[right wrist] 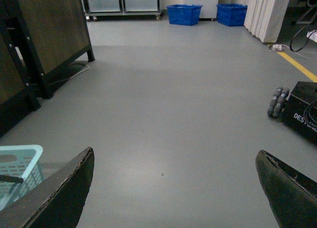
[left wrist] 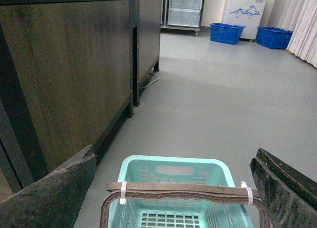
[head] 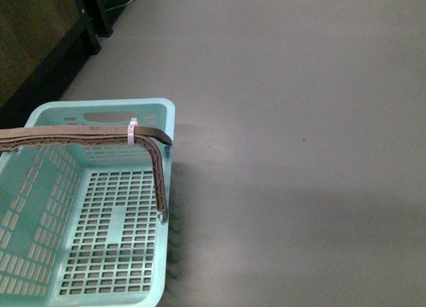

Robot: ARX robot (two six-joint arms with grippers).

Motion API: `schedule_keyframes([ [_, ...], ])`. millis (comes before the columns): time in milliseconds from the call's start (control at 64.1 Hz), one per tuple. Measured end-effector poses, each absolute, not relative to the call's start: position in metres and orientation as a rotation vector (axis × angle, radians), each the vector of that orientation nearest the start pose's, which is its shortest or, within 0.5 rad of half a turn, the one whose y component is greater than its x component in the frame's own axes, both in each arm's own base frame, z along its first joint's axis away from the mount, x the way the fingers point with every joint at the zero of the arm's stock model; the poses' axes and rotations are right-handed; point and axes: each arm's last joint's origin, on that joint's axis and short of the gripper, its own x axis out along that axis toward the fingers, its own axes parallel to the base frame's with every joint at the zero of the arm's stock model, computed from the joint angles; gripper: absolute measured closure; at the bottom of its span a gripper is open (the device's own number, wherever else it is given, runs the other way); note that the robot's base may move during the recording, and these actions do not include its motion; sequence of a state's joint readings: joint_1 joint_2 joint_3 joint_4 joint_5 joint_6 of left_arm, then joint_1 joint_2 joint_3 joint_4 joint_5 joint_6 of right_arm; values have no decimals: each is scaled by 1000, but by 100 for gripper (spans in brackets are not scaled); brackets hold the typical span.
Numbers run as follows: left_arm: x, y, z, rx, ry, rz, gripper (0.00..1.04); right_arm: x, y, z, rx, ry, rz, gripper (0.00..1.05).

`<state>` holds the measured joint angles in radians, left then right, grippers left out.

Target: Pick mango and avocado into basket

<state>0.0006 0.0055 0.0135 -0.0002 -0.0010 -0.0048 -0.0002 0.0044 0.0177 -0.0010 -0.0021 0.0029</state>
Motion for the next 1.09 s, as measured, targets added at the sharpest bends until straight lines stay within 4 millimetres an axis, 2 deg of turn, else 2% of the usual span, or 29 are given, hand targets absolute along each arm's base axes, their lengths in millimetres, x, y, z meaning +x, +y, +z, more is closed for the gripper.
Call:
schedule_keyframes([
  [531,97,0,168,-6,-6,3,9,97,0,169,3,-12,2,9],
  [562,97,0,167,-64,66,15,9,97,0,169,3,-12,2,9],
  [624,98,2,168,-264,343,69,9,97,0,169,2,-13,0,9],
  [687,98,4,164,-454,488,124,9,97,0,169,3,-12,0,9],
  [843,104,10,169,-793,501,147,9,97,0,169,3,-12,0,9],
  [967,136,22,165,-1045,525,216,9,97,0,169,3,-12,0,9],
  [1092,192,21,141,-1185,589,316,9,97,0,169,3,-12,0,9],
])
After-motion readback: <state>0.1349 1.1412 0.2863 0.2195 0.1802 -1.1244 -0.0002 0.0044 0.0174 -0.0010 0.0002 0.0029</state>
